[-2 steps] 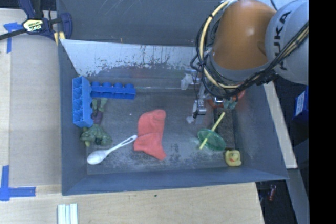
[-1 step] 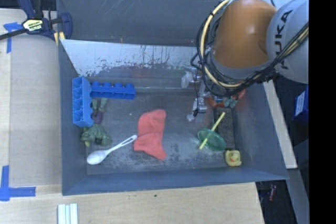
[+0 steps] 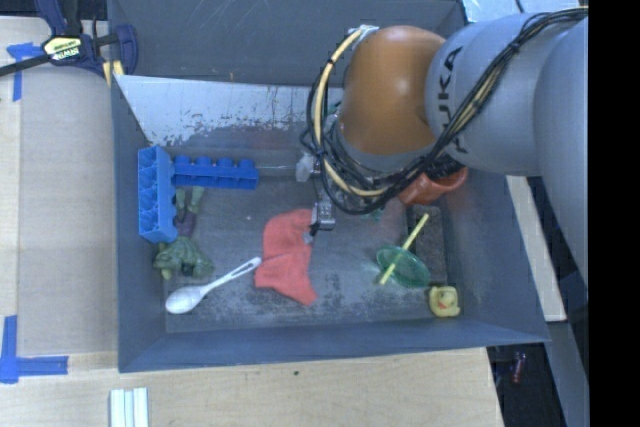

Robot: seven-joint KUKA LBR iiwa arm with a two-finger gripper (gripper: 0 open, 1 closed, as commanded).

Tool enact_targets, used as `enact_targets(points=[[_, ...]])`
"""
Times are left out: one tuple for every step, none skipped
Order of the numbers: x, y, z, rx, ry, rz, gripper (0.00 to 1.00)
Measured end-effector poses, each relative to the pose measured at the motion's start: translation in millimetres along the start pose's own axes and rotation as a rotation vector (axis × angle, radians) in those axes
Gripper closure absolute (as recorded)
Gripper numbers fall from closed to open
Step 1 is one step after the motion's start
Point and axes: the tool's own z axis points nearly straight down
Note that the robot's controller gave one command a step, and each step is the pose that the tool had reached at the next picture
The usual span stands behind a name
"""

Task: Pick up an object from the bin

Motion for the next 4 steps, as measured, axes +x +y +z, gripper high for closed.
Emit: enact_targets(points=[[6.8, 50, 58, 0.002, -0.007, -0.252, 1.00], [6.9, 49, 58, 0.002, -0.007, -0.252, 1.00], [26.2, 40, 11, 0.003, -0.005, -0.256, 1.00], [22.6, 40, -64, 0.003, -0.002, -0.298, 1.00]])
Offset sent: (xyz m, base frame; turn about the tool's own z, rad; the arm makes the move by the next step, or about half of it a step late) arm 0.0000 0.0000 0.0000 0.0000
